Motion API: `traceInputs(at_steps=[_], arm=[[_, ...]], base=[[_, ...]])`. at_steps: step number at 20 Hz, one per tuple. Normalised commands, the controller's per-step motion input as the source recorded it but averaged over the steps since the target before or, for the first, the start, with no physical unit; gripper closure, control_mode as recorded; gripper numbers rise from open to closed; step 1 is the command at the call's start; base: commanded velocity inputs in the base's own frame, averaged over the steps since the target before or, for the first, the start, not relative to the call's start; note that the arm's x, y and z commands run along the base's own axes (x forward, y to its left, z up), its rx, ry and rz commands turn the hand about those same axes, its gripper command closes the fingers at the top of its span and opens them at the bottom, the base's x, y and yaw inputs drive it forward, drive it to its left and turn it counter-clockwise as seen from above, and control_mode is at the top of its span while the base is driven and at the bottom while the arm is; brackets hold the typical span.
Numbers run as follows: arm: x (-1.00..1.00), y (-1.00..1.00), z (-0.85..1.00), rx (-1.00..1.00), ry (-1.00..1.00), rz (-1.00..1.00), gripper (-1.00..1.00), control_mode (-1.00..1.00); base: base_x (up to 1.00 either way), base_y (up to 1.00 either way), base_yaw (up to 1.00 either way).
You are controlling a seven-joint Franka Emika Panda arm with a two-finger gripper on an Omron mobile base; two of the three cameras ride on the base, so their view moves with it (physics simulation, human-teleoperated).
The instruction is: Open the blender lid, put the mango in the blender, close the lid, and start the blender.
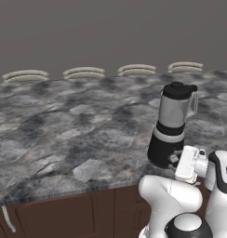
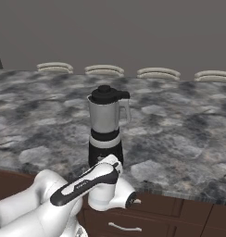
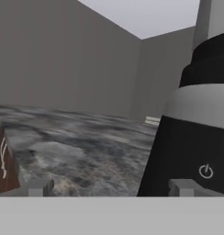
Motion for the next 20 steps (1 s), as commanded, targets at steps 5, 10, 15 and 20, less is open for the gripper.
traceInputs(at_steps=[5,10,15,20], arm=[[0.10,0.00,0.00,0.02,-0.01,0.00,-1.00,-1.00],[0.18,0.00,0.06,0.01,0.00,0.00,-1.00,-1.00],[0.31,0.00,0.00,0.00,0.00,0.00,-1.00,-1.00],[0.27,0.00,-0.07,0.00,0.00,0.00,-1.00,-1.00]], base=[[0.00,0.00,0.00],[0.00,0.00,0.00],[0.00,0.00,0.00],[0.00,0.00,0.00]])
